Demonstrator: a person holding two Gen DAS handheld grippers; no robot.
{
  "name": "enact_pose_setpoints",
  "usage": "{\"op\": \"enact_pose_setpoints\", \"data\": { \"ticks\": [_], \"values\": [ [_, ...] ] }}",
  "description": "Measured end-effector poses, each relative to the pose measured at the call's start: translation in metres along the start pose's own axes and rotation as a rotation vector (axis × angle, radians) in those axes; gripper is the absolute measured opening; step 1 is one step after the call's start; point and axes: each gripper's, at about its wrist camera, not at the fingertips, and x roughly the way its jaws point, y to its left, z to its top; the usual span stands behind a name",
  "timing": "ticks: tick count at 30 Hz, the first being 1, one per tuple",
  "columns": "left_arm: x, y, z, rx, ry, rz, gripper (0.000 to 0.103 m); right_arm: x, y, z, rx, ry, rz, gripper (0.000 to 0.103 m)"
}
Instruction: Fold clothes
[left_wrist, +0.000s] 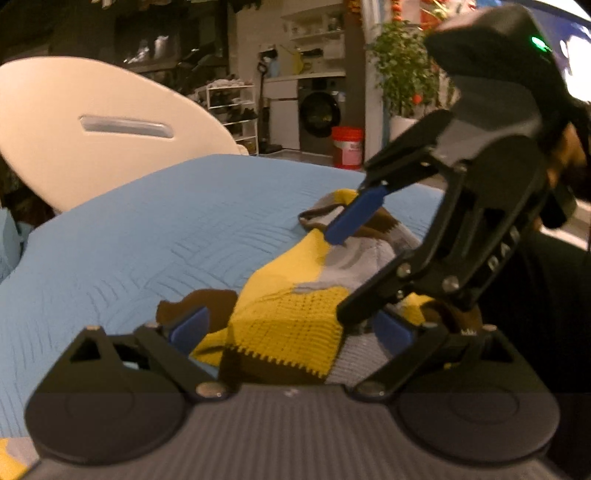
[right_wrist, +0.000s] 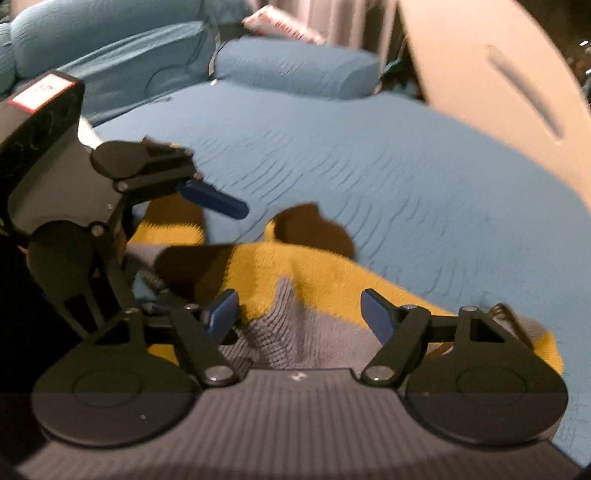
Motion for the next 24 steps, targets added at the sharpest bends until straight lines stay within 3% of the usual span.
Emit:
{"op": "enact_pose_setpoints", "data": {
  "ticks": [1,4,7,10,13,15,17,18,19,20,24],
  "values": [
    [0.000,-0.002,-0.001,0.012,0.002,-0.002,0.097,0.003,-0.002,-0.002,0.010,0.018,0.022,0.066],
    [0.003,-0.004,-0.002,0.020,-0.006,-0.002,0.097,0.012,-0.009,-0.009,0.080,0.110,0.102,0.012],
    [0.004,0.002,-0.004,0.005,-0.014,0.012,0.097,0.016,-0.007,-0.008,0.097,0.090,0.088,0.009],
    [0.002,-0.006,0.001,0.074,-0.046,0.076,0.093,-0.011,-0.001,0.005,0.111,-0.030,0.049,0.009],
    [0.001,-0.023,0.004,0.220,-0.063,0.148,0.070,-0.037,0.013,0.019,0.049,-0.091,0.030,0.009],
    [0.006,-0.038,0.004,0.366,-0.049,0.189,0.064,-0.053,0.033,0.025,-0.063,-0.109,0.021,0.009],
    [0.009,-0.044,0.002,0.432,-0.062,0.205,0.055,-0.057,0.046,0.022,-0.145,-0.091,0.008,0.009],
    [0.011,-0.048,0.001,0.464,-0.068,0.213,0.046,-0.059,0.052,0.021,-0.186,-0.082,0.002,0.009],
    [0.011,-0.049,0.000,0.479,-0.073,0.218,0.019,-0.060,0.058,0.020,-0.227,-0.073,-0.005,0.009],
    [0.011,-0.045,0.000,0.443,-0.073,0.216,0.007,-0.062,0.065,0.018,-0.265,-0.063,-0.010,0.009],
    [0.007,-0.015,-0.004,0.257,-0.076,0.241,0.006,-0.051,0.077,0.003,-0.272,-0.069,-0.016,0.012]
  ]
}}
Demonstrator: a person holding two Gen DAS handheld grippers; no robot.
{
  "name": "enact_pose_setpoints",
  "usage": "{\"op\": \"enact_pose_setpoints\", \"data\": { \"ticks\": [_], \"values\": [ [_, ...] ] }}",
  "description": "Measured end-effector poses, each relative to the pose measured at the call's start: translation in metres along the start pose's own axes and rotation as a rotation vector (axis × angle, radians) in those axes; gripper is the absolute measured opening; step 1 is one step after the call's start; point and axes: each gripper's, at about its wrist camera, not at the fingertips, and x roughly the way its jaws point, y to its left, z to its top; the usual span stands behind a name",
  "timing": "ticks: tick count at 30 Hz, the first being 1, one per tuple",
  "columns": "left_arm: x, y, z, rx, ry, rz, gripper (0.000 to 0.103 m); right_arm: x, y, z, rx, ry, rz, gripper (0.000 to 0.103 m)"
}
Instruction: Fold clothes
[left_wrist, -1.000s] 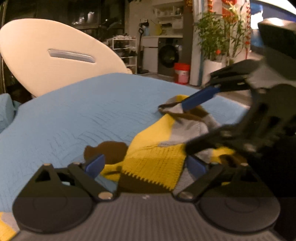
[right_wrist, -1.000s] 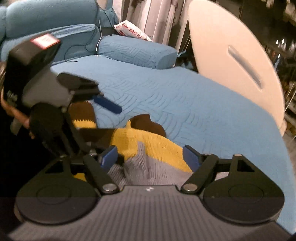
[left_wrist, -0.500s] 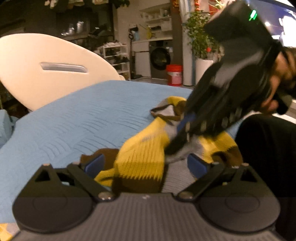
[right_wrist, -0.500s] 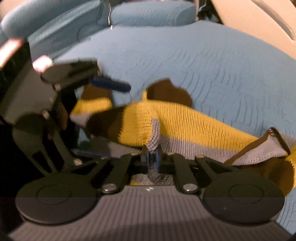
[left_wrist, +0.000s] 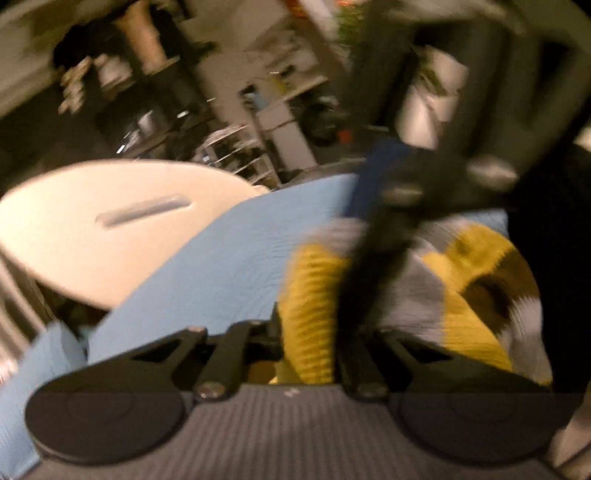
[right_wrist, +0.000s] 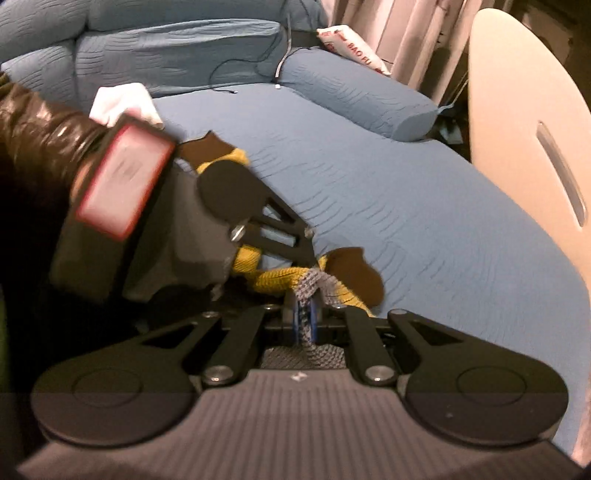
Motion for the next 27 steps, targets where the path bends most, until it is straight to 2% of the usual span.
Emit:
{"op": "enact_pose_setpoints", "data": {
  "ticks": [1,3,4,5,7,8,10,13,15,16,18,19,21,22,24,25,27],
  "values": [
    [0.001,0.008,-0.003,-0.042,0.012,0.015,0.006,-0.002,-0.005,-0.005,0.030,-0.017,-0.014,0.013],
    [0.006,0.027,-0.008,-0.153,0.057,0.030,0.006,-0.007,-0.016,-0.014,0.092,-0.049,-0.041,0.026],
    [0.007,0.032,-0.010,-0.187,0.069,0.034,0.006,-0.008,-0.024,-0.018,0.129,-0.057,-0.061,0.040],
    [0.008,0.037,-0.011,-0.212,0.078,0.033,0.006,-0.012,-0.041,-0.026,0.190,-0.065,-0.117,0.050],
    [0.011,0.043,-0.014,-0.250,0.094,0.026,0.006,-0.018,-0.075,-0.041,0.308,-0.075,-0.235,0.060],
    [0.011,0.043,-0.015,-0.248,0.097,0.026,0.006,-0.013,-0.095,-0.050,0.329,-0.022,-0.357,0.060],
    [0.007,0.040,-0.015,-0.226,0.101,0.033,0.006,0.000,-0.126,-0.063,0.336,0.089,-0.524,0.060],
    [0.002,0.036,-0.014,-0.201,0.103,0.046,0.006,0.017,-0.169,-0.077,0.424,0.156,-0.523,0.060],
    [-0.001,0.038,-0.015,-0.205,0.100,0.056,0.006,0.044,-0.202,-0.090,0.555,0.215,-0.387,0.060],
    [0.000,0.039,-0.015,-0.210,0.099,0.061,0.006,0.053,-0.208,-0.094,0.579,0.244,-0.375,0.060],
    [0.003,0.041,-0.015,-0.226,0.098,0.074,0.007,0.088,-0.228,-0.119,0.644,0.404,-0.383,0.060],
    [0.002,0.044,-0.015,-0.241,0.095,0.088,0.007,0.092,-0.231,-0.124,0.663,0.423,-0.382,0.060],
    [-0.003,0.050,-0.014,-0.278,0.066,0.129,0.007,0.073,-0.238,-0.132,0.822,0.308,-0.442,0.007],
    [-0.006,0.054,-0.013,-0.305,0.045,0.155,0.007,0.065,-0.237,-0.130,0.842,0.272,-0.464,0.011],
    [-0.014,0.065,-0.011,-0.367,-0.002,0.231,0.007,0.003,-0.212,-0.114,0.926,-0.033,-0.604,0.011],
    [-0.019,0.073,-0.009,-0.402,-0.026,0.271,0.007,-0.004,-0.206,-0.111,0.928,-0.068,-0.617,0.011],
    [-0.033,0.092,-0.004,-0.482,-0.074,0.346,0.007,-0.053,-0.166,-0.090,0.885,-0.262,-0.710,0.011]
  ]
}}
